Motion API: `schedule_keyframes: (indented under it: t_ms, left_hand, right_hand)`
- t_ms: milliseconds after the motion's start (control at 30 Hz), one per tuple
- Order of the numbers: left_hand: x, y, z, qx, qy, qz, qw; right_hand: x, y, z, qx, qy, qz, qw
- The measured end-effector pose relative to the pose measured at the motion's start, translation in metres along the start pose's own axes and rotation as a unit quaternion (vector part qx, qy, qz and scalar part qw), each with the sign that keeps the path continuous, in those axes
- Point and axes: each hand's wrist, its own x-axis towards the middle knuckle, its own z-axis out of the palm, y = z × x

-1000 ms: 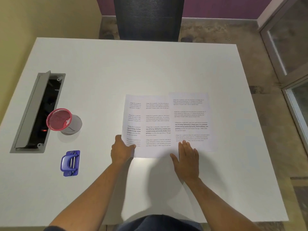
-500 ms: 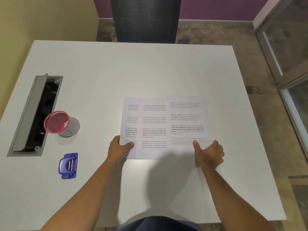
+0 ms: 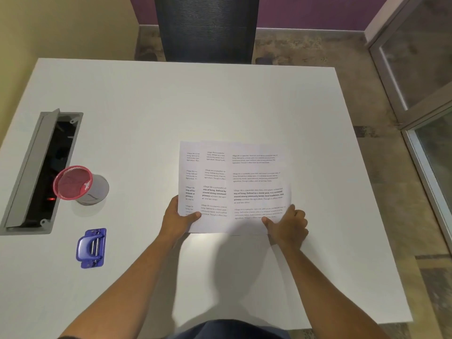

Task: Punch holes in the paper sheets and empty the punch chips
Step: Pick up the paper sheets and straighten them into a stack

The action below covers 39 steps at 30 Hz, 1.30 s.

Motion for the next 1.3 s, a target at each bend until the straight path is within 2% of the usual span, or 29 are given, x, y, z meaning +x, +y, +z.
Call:
schedule_keyframes:
  t_ms: [367,533,800,900,967,1033,1100,1200,1233,1300]
  left_hand:
    - [-0.007,-0.006,0.018,0.026,-0.028,0.014,0.999]
    - [-0.012,-0.005,0.021,-0.012,-0.053,0.015,0.998]
    - [-0.010,-0.005,0.023,0.016,-0.039,0.014,0.999]
    - [-0.012,0.000,0.019,0.006,-0.049,0.016,0.999]
    - [-0.014,0.005,0.014,-0.001,-0.060,0.018,0.998]
    - [-0.020,0.006,0.008,-0.015,-0.077,0.015,0.997]
    - [-0.025,0.007,0.003,-0.029,-0.094,0.001,0.995]
    - [-0.037,0.010,-0.008,-0.064,-0.132,-0.009,0.989]
    - [-0.047,0.017,-0.015,-0.065,-0.145,0.000,0.987]
    - [-0.047,0.017,-0.021,-0.072,-0.171,-0.010,0.983]
  right_hand:
    - [-0.033,-0.025,0.014,-0.012,-0.008,-0.034,0.999]
    - [-0.043,-0.033,0.018,-0.034,-0.008,-0.052,0.998]
    - [-0.050,-0.033,0.025,-0.054,-0.019,-0.079,0.995]
    - [-0.044,-0.025,0.025,0.013,-0.008,-0.079,0.997]
    - [-0.039,-0.019,0.022,0.124,0.005,-0.063,0.990]
    - [-0.036,-0.009,0.016,0.248,-0.020,-0.029,0.968]
    - [-0.029,-0.002,0.008,0.375,-0.100,0.029,0.921]
    - [-0.020,0.007,-0.008,0.560,-0.262,0.045,0.785]
    - [-0.024,0.008,-0.019,0.589,-0.303,0.034,0.748]
    - [-0.018,0.008,-0.023,0.617,-0.360,0.034,0.699]
